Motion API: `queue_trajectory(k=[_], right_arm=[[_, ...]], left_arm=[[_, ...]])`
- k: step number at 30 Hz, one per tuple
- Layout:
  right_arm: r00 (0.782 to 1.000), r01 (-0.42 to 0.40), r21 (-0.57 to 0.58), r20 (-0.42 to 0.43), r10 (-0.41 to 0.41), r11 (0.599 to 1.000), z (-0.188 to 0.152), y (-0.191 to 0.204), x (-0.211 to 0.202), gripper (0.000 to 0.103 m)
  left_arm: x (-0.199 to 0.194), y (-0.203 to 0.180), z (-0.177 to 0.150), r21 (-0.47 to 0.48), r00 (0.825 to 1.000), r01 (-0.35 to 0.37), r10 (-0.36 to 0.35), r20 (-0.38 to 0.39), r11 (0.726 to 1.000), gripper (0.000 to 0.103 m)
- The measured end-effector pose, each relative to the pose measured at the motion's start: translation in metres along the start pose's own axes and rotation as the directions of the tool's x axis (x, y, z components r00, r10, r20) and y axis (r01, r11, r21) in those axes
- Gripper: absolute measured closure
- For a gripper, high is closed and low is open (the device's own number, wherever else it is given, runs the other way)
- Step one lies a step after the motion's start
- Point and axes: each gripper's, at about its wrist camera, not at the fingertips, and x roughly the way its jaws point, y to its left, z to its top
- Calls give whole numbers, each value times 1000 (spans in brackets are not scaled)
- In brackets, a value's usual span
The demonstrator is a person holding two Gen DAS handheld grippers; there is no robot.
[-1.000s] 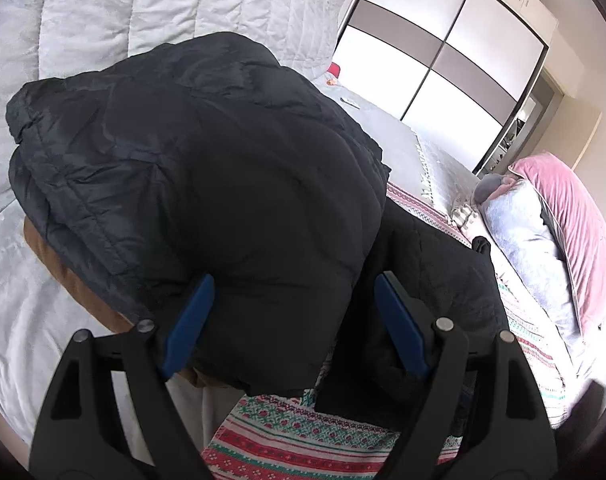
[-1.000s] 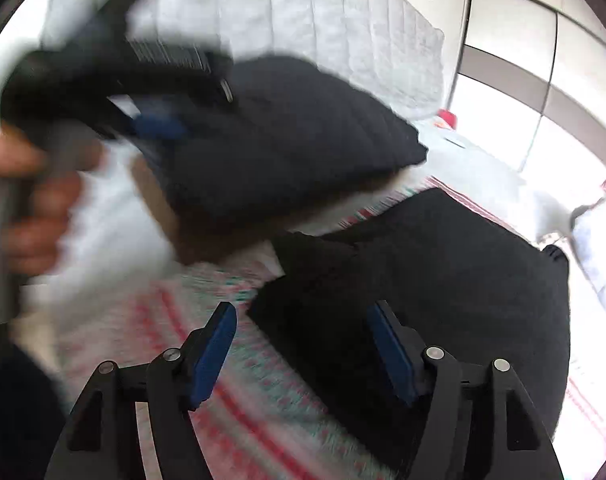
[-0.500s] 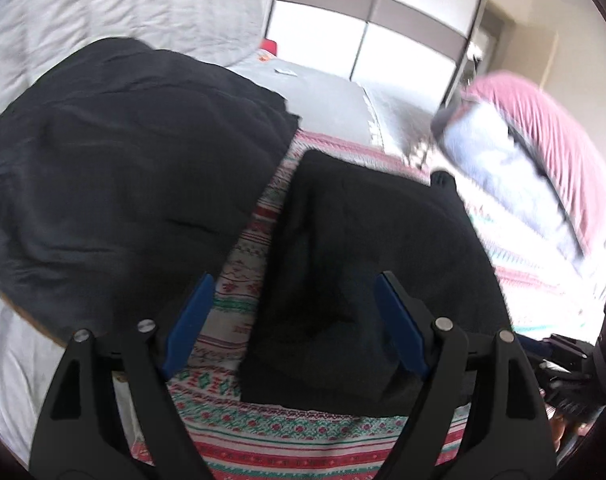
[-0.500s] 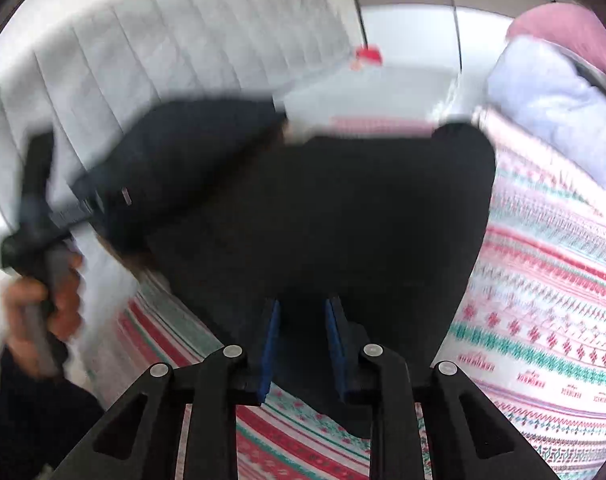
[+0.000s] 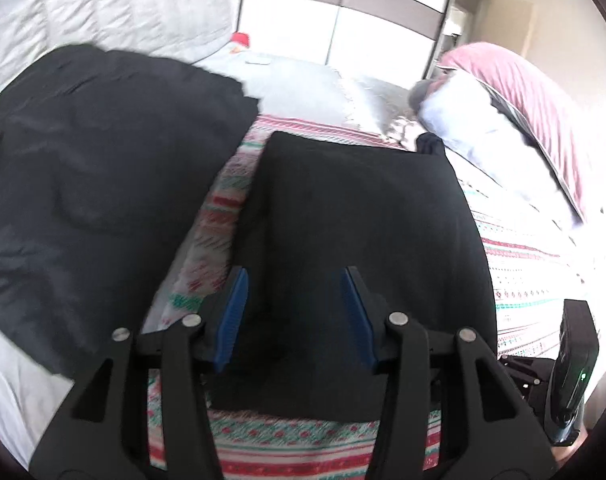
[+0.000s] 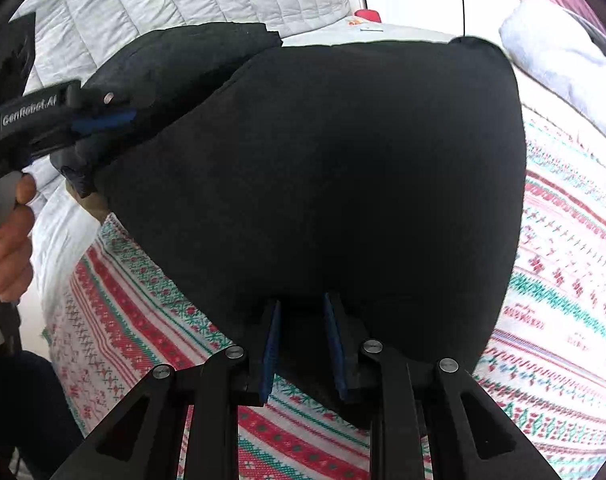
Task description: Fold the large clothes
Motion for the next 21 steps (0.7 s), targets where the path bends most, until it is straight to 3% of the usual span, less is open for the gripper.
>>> queue_trajectory(k=[2,6,8,10,11,13,15,17,18,21], right_arm=[[1000,14,-1,4,-14,1000,1,-1,2,80],[999,36,11,-1,-36,999,5,0,5,81],[999,43,8,5,-43,999,7,1,4,81],[999,45,2,13,-45,999,7,4,6,81],[999,43,-5,14,-43,999,9,4,4,81],[999,41,-14,6,-40,999,3,12,-8,80],[1000,10,-36,-13,-11,999,20,14,-23,80],[1000,-7,-24,30,8,1000,38,8,-44,79],[996,14,4,91,-15,1000,59,-5,-60,77],[986,74,112,141,-90,991,110,-52,-66,75]], left_arm=[[11,-6,1,18,999,-39,40,-28,999,53],[21,-6,6,-25,999,14,-15,-35,1000,53],[25,-10,6,7,999,-28,29,-34,1000,52],[48,-11,-2,53,986,-114,119,-116,992,52],[58,-8,-5,46,981,-117,122,-154,992,52],[65,7,-8,-36,981,-71,63,-186,997,51],[65,14,-6,-73,979,-43,27,-200,996,51],[66,12,-7,-69,978,-44,29,-209,997,51],[67,9,-9,-52,977,-56,43,-210,997,51],[68,-2,-11,1,975,-91,90,-204,996,51]])
